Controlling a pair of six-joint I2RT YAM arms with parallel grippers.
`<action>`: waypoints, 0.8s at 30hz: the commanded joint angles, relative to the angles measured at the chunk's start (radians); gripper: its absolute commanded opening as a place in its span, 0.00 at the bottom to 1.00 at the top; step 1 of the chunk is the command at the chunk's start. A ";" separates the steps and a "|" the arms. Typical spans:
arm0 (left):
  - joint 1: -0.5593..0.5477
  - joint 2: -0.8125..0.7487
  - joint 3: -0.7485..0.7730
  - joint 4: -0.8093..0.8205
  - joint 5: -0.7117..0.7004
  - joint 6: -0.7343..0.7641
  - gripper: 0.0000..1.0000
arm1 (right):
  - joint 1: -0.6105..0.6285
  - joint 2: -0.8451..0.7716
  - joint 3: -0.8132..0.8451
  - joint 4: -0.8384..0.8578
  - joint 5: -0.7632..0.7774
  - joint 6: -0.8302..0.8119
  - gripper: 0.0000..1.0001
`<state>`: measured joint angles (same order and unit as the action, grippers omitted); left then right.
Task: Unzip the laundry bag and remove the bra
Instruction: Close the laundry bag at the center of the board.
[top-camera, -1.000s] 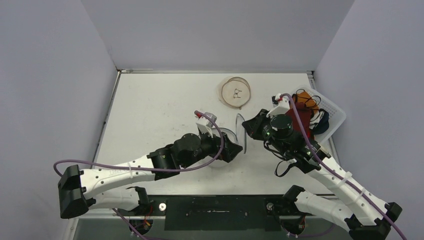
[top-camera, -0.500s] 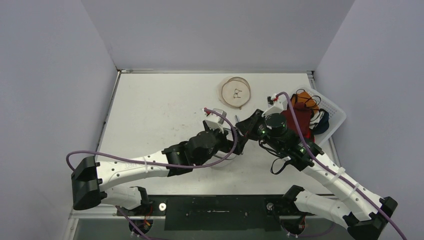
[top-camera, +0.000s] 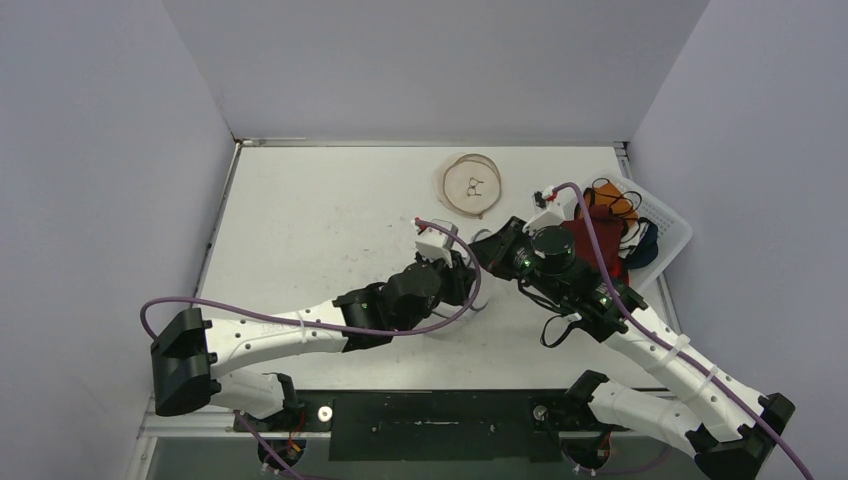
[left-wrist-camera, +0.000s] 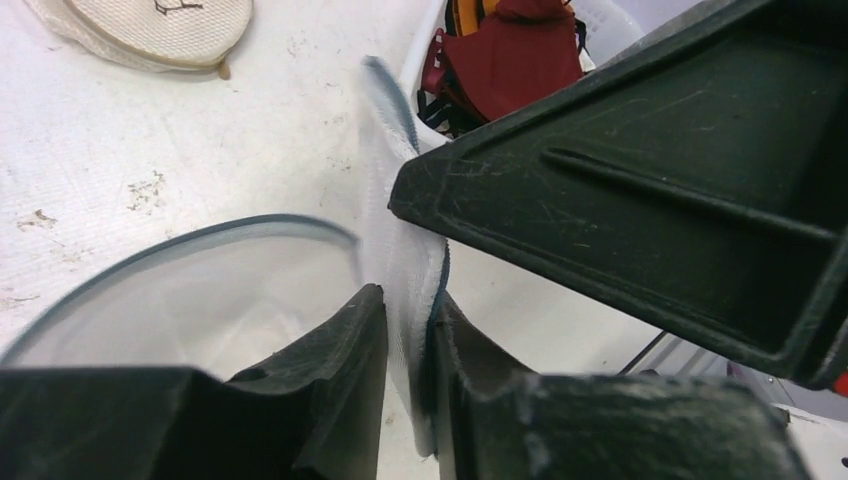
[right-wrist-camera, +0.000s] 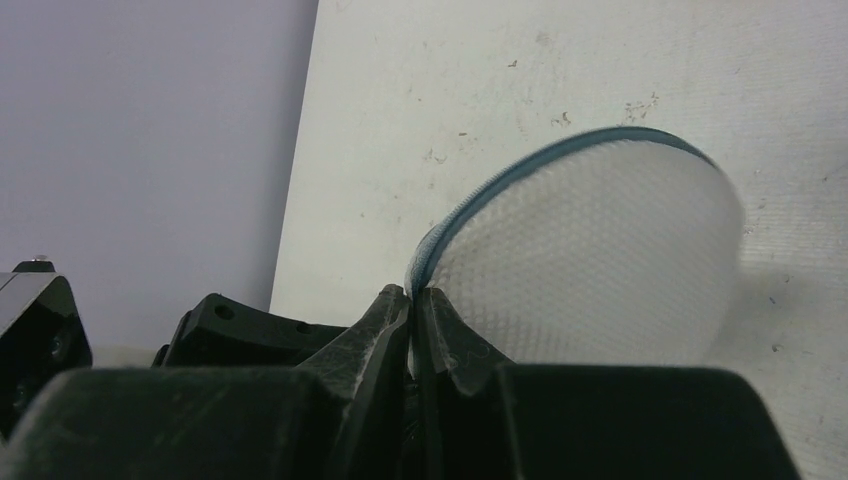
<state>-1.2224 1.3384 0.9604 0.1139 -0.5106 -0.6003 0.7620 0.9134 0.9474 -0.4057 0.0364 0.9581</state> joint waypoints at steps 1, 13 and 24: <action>-0.003 -0.018 0.023 0.046 -0.025 0.001 0.11 | 0.010 -0.004 -0.003 0.045 -0.012 -0.006 0.12; -0.002 -0.134 -0.104 0.076 -0.052 -0.042 0.00 | 0.008 -0.073 0.068 -0.061 0.077 -0.189 0.96; 0.013 -0.153 -0.160 0.098 -0.008 -0.075 0.00 | 0.006 -0.195 -0.054 -0.018 0.162 -0.248 0.90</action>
<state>-1.2221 1.2106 0.8154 0.1436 -0.5434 -0.6510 0.7620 0.7898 0.9508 -0.4782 0.1398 0.7612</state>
